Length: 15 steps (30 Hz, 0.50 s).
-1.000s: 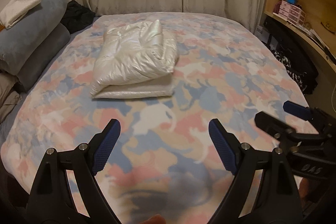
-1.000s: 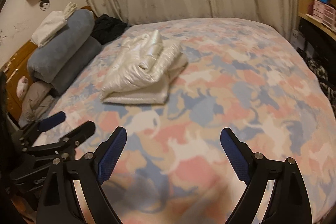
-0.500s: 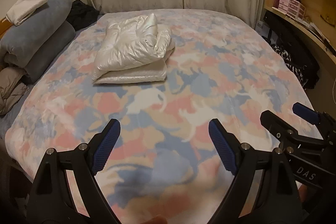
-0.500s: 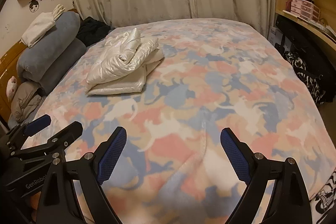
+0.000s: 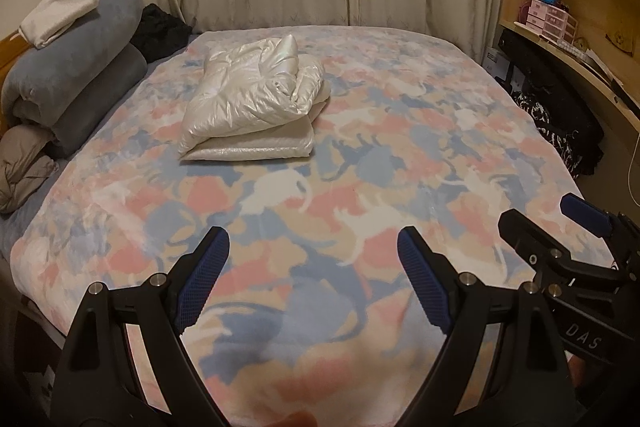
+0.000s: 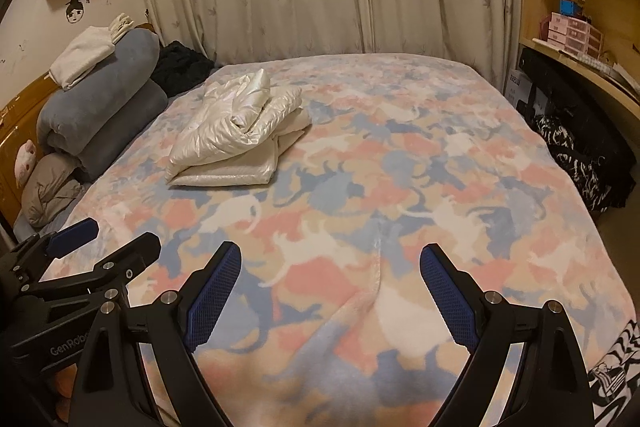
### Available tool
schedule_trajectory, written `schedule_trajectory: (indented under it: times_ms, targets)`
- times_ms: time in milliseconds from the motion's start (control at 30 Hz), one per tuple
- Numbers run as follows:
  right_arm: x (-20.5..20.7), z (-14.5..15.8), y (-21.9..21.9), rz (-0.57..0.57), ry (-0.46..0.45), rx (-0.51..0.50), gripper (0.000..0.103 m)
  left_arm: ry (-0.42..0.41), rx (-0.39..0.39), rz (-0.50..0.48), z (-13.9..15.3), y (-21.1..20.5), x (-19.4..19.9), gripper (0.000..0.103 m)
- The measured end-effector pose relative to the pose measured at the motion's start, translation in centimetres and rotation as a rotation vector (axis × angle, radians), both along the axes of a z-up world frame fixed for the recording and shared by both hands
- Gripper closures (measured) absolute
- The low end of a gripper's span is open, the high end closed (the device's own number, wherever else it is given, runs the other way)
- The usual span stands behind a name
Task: Fold large clothes
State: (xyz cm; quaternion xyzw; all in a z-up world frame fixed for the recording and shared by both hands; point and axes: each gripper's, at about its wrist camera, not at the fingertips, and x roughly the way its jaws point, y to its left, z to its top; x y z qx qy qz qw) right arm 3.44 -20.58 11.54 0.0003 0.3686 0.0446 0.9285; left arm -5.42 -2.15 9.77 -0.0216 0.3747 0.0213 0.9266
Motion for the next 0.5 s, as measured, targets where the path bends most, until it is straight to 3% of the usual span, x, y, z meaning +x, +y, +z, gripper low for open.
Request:
schedule_trajectory:
  times_ms: [500]
  targets:
    - [-0.38,0.07,0.05,-0.001,0.003,-0.002,0.011,0.007,0.005,0.004,0.10,0.18,-0.25,0.018]
